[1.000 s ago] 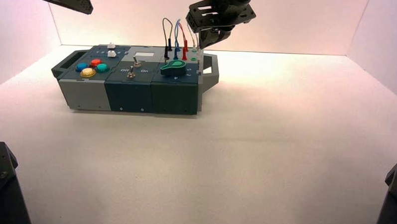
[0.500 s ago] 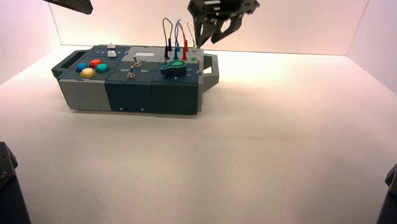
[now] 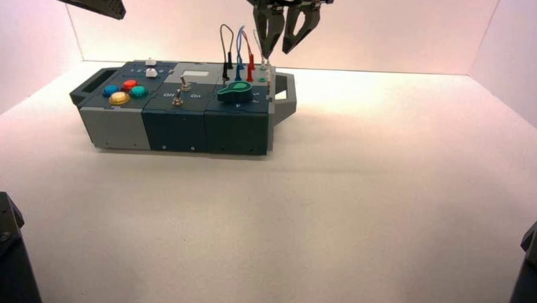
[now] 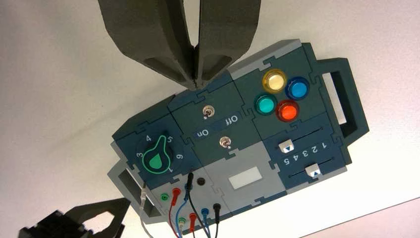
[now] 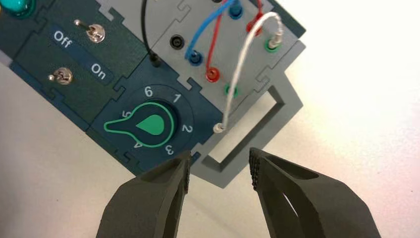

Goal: Insert the white wire.

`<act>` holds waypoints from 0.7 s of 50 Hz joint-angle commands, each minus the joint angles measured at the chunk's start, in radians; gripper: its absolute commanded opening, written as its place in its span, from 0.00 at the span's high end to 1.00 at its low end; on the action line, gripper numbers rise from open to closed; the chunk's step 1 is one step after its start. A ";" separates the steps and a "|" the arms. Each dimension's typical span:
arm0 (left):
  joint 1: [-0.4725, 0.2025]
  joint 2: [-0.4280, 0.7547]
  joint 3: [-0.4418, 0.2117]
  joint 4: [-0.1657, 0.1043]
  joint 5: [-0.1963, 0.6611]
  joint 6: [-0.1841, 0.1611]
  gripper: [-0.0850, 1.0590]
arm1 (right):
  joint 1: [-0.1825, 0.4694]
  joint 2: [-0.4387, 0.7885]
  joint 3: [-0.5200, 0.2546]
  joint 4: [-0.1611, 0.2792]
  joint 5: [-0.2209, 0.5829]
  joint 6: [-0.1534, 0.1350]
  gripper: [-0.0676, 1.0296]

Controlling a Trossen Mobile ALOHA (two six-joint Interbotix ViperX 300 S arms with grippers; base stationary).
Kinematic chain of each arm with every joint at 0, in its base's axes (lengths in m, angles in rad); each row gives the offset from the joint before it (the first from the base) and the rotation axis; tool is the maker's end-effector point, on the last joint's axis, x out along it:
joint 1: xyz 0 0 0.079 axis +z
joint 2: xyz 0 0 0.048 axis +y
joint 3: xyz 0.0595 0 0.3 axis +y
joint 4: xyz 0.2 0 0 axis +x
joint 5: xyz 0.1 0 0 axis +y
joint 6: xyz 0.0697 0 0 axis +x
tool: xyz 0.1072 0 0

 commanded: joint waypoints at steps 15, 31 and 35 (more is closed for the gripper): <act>-0.003 0.000 -0.011 0.002 -0.008 0.003 0.95 | 0.006 0.031 -0.052 0.002 -0.002 -0.006 0.38; -0.003 0.000 -0.011 0.002 -0.008 0.003 0.95 | 0.008 0.055 -0.071 0.000 -0.002 -0.008 0.38; -0.003 0.000 -0.011 0.002 -0.008 0.003 0.95 | 0.006 0.064 -0.075 0.002 0.000 -0.008 0.38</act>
